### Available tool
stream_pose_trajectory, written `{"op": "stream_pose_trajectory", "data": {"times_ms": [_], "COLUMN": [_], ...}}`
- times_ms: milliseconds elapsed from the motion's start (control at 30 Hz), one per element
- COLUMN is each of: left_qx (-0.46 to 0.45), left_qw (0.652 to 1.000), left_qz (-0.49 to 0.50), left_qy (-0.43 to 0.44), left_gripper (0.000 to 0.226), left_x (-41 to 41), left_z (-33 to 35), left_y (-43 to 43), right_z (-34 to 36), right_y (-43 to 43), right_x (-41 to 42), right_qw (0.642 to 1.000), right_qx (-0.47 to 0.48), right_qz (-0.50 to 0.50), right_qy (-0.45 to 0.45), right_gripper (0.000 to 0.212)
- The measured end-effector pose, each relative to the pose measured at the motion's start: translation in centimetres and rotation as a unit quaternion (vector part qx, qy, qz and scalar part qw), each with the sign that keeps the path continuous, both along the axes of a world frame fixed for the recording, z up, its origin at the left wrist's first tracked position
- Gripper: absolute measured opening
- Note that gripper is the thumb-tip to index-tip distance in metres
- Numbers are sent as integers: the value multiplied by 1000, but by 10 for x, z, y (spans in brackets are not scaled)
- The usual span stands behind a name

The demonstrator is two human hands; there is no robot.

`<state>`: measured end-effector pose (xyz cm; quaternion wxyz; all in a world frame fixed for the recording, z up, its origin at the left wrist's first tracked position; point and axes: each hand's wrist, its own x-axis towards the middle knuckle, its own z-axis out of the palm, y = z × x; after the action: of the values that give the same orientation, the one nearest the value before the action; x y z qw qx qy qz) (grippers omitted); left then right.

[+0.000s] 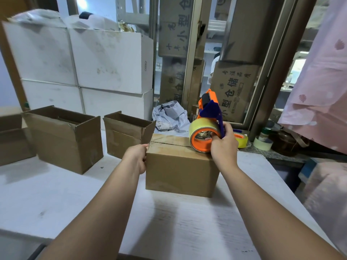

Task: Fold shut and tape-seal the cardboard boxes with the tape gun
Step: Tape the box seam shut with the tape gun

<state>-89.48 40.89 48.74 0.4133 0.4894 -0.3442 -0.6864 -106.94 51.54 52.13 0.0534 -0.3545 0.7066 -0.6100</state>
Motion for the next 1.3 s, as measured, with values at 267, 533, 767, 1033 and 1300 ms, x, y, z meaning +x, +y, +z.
{"op": "stream_pose_trajectory", "data": {"times_ms": [267,533,767,1033,1300], "left_qx": [-347,-296,-380,-470,-486], "left_qw": [917,934,857,683,640], "left_qz": [127,3,-11,-95,-57], "left_qy": [-152,-202,-348,-551,-593], "left_gripper": [26,59,68,82,69], "left_x": [1,0,2,-20,-22], "left_z": [-9,-21,-2,14,9], "left_y": [32,43,33,44,48], "right_z": [-1,-1,-2,-2,-1], "right_y": [0,1,0,-2,1], "right_x": [-1,-3,-4,-4,-3], "right_qw": [1000,1000,1000,1000,1000], "right_qx": [-1,-10,-17,-10,-19], "right_qz": [3,14,12,0,7], "right_qy": [3,5,9,10,20], "right_gripper": [38,39,39,37,36]}}
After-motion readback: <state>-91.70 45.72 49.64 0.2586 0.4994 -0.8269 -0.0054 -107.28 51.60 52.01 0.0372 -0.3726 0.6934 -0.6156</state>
